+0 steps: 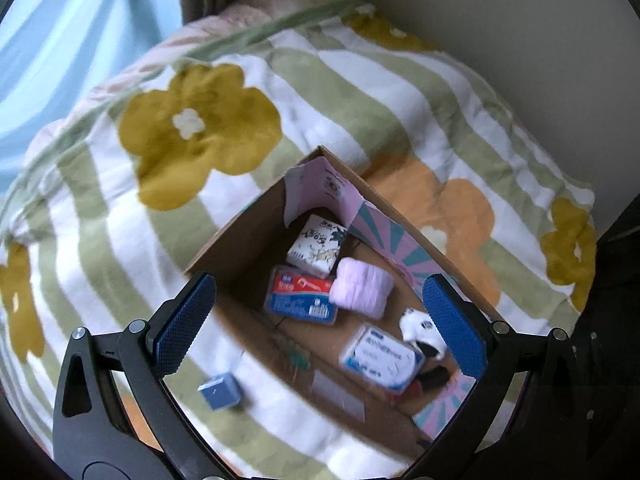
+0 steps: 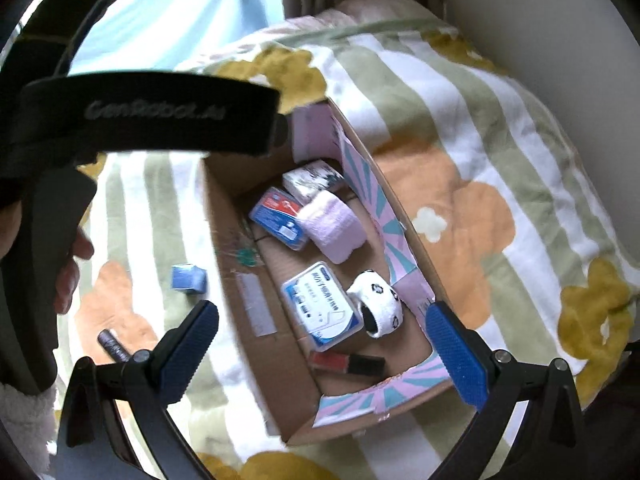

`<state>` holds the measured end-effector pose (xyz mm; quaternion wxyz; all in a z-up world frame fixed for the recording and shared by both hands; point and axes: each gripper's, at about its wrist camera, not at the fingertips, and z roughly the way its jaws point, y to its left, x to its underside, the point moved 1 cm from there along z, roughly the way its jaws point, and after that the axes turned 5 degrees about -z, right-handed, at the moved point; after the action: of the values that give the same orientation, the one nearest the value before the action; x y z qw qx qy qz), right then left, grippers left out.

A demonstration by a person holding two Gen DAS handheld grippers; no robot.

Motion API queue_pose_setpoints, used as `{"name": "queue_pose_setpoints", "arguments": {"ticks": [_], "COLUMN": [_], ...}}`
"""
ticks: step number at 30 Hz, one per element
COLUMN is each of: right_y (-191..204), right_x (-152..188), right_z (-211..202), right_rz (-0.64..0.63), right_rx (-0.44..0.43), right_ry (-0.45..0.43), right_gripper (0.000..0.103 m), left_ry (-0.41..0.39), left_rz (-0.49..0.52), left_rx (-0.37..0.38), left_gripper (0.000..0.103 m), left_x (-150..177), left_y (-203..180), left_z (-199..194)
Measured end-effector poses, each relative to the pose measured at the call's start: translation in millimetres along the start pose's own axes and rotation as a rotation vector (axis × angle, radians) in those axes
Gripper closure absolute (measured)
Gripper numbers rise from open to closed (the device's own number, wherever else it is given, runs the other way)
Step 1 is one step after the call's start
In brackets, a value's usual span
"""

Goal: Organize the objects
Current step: 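Withdraw both tools from the box toward the black tube and blue cube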

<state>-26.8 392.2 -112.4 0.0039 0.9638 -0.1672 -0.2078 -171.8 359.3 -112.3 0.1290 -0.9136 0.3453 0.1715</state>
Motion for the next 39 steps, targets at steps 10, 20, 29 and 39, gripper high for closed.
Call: {"name": "queue_pose_setpoints", "arguments": {"ticks": [10,20,29,39], "right_y": [28,87,127,161], "right_x": [-9,-5,0,-4], "right_z": [-63,-103,-119,-106], "right_rz": [-0.062,-0.231,-0.329,-0.427], "right_rx": [-0.072,-0.081,-0.125,-0.165], "right_ry": [-0.068,-0.128,-0.186,-0.164], "right_gripper": [0.001,0.0,0.0,0.0], "left_ry": [-0.101,-0.208,-0.262,-0.256], "left_rz": [-0.097,-0.309,-0.502,-0.629], "left_rx": [-0.041,-0.117,-0.204,-0.242], "left_gripper": [0.0,0.0,0.0,0.0], "left_x": [39,115,198,246], "left_y": [27,93,147,172], "left_z": [-103,-198,-245,-251]}}
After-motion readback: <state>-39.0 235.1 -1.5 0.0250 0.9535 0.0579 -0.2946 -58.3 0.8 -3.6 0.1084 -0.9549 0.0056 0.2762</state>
